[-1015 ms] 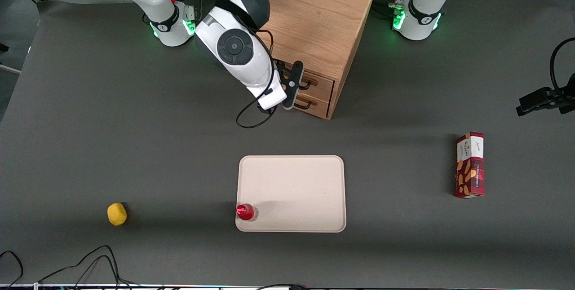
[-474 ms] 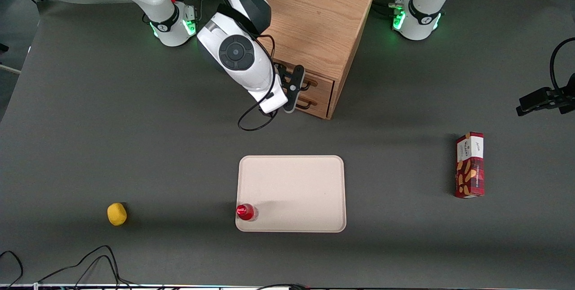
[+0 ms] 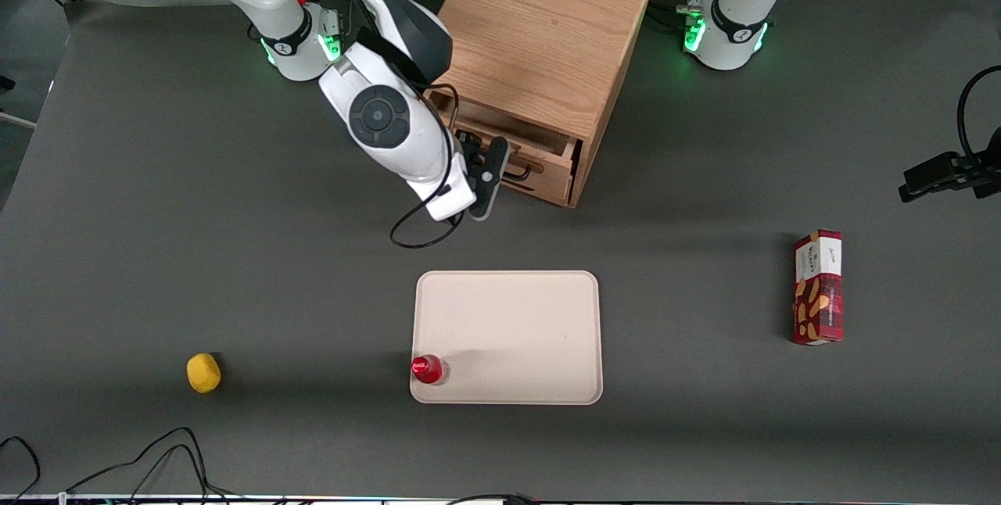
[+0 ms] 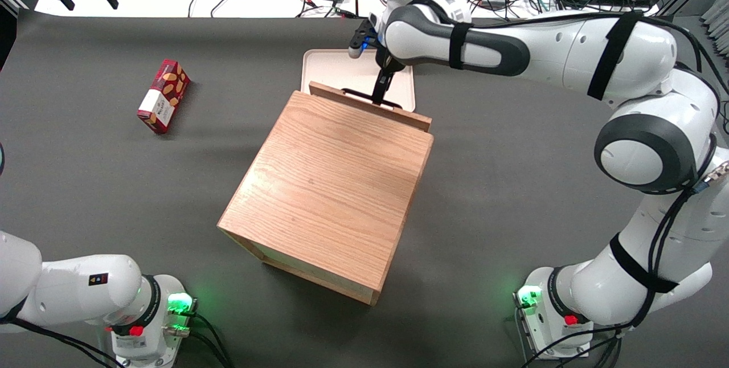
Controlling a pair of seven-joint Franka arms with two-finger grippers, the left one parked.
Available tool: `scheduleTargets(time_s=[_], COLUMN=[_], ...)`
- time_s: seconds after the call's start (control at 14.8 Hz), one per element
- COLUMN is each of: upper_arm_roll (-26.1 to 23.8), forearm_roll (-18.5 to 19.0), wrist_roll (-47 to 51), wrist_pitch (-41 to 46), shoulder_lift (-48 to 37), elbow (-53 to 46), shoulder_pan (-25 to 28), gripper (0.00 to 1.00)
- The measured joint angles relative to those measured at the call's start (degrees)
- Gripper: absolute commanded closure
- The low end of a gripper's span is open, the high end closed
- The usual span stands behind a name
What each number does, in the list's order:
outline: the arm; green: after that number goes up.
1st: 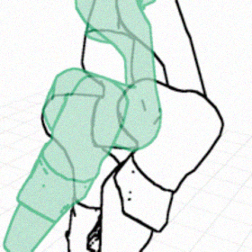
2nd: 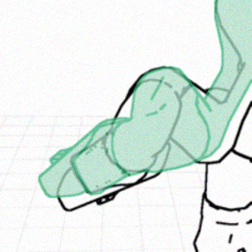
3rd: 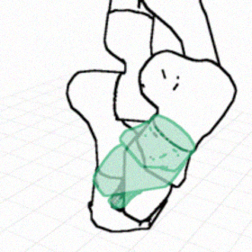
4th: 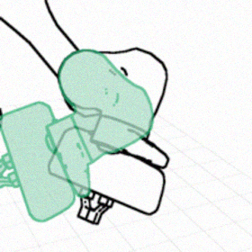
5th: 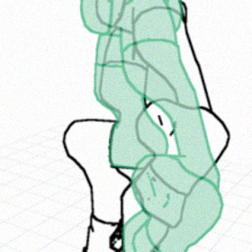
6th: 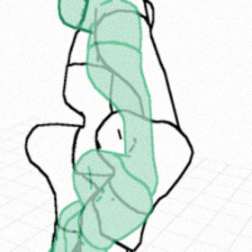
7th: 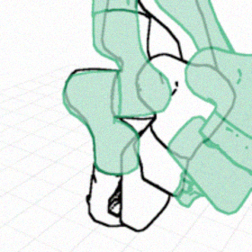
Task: Open upper drawer
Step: 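Pull the upper drawer handle outward from the cabinet with the right gripper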
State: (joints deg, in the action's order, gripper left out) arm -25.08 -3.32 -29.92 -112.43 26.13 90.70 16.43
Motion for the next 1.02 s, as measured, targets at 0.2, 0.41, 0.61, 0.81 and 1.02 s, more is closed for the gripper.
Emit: scheduleTargets(time_s=[0.2,0.41,0.61,0.81,1.02], upper_arm_roll=[1.44,2.75,3.67,4.57,5.78], forearm_roll=[0.0,0.0,0.0,0.0,0.0], wrist_roll=[-0.22,-0.24,-0.24,-0.61,-1.47], wrist_pitch=[-1.27,-4.02,-6.76,-7.83,-8.06], shoulder_lift=[0.0,0.01,0.01,0.09,0.94], elbow=[-0.24,-0.35,-0.38,-0.54,-1.76], shoulder_pan=[-0.39,-0.47,-0.49,-0.5,-0.54], gripper=[0.0,0.0,0.0,0.0,0.0])
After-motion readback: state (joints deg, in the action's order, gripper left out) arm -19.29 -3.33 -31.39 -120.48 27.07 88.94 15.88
